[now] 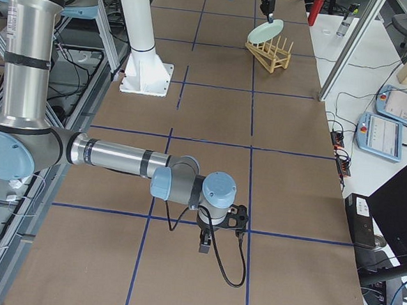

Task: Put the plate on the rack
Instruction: 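Lift the plate with the left gripper and tilt it upright, then lower the upright plate into the wooden rack slots with the left gripper, then open the left gripper and withdraw it from the plate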

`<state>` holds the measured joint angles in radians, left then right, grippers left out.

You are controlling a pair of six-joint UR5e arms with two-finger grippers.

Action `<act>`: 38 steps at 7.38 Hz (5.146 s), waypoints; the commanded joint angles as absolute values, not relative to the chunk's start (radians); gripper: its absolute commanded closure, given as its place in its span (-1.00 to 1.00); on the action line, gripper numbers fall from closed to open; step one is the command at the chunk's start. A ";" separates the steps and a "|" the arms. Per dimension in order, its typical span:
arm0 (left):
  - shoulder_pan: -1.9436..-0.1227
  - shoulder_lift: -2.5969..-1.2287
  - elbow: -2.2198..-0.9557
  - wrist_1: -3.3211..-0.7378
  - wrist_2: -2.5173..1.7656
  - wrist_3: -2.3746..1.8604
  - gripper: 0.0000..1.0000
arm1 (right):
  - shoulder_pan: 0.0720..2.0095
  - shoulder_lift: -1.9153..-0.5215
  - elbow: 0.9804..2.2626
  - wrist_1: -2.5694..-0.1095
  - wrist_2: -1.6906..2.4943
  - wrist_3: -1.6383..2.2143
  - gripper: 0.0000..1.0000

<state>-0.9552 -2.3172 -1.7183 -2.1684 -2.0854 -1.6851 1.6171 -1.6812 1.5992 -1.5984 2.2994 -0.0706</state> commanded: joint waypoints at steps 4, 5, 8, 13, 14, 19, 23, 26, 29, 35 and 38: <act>-1.097 -2.169 -1.412 -3.050 -2.071 -1.856 1.00 | 1.618 -1.681 1.598 -1.598 2.299 -0.071 -1.00; -1.098 -2.157 -1.378 -3.103 -2.059 -1.853 1.00 | 1.617 -1.681 1.598 -1.598 2.299 -0.071 -1.00; -1.091 -2.140 -1.319 -3.122 -1.981 -1.845 1.00 | 1.618 -1.681 1.598 -1.598 2.299 -0.071 -1.00; -1.046 -2.141 -1.269 -3.112 -1.894 -1.821 1.00 | 1.618 -1.681 1.598 -1.598 2.299 -0.071 -1.00; -1.029 -2.138 -1.269 -3.112 -1.894 -1.819 1.00 | 1.618 -1.681 1.598 -1.598 2.299 -0.071 -1.00; -0.966 -2.129 -1.238 -3.111 -1.838 -1.778 1.00 | 1.617 -1.681 1.598 -1.598 2.299 -0.071 -1.00; -0.965 -2.118 -1.238 -3.111 -1.839 -1.766 0.10 | 1.618 -1.681 1.598 -1.598 2.299 -0.071 -1.00; -0.968 -2.120 -1.241 -3.108 -1.845 -1.772 -1.00 | 1.617 -1.681 1.598 -1.598 2.299 -0.071 -1.00; -1.032 -2.091 -1.319 -2.853 -2.118 -1.711 -1.00 | 1.617 -1.681 1.600 -1.598 2.299 -0.071 -1.00; -1.244 -1.711 -1.692 -1.970 -2.232 -0.463 -1.00 | 1.617 -1.681 1.600 -1.598 2.299 -0.071 -1.00; -1.500 -1.544 -1.678 -1.829 -2.359 -0.030 -1.00 | 1.618 -1.681 1.598 -1.598 2.299 -0.071 -1.00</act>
